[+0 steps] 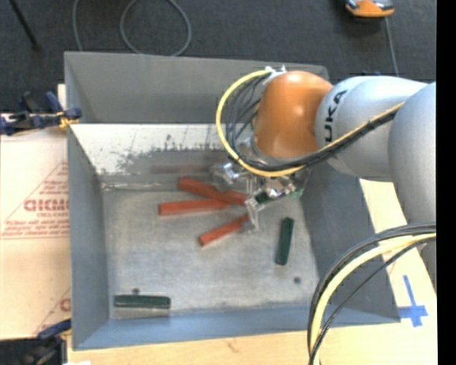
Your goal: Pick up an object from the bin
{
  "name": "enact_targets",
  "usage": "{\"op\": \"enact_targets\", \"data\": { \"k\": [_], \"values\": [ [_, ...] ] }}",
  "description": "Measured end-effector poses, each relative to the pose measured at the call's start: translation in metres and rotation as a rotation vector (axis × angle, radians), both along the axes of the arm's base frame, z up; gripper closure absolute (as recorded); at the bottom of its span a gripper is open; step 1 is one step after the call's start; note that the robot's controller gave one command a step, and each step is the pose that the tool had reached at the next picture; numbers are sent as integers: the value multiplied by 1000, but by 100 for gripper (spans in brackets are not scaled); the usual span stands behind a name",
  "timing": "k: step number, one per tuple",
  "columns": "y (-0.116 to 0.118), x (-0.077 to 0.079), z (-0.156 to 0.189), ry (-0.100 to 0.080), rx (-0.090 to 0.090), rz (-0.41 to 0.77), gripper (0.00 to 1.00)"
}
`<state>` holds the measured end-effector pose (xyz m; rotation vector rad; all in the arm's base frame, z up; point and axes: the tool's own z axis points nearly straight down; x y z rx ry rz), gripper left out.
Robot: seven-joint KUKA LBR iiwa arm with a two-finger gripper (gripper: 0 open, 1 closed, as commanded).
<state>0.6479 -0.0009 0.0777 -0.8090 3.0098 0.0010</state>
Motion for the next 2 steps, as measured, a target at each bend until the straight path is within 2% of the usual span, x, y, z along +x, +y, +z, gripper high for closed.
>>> {"op": "enact_targets", "data": {
  "k": [1,2],
  "values": [
    [-1,3,6,-7,-3,-2,100],
    [-62,3,132,10,-9,-64,100]
  ]
}}
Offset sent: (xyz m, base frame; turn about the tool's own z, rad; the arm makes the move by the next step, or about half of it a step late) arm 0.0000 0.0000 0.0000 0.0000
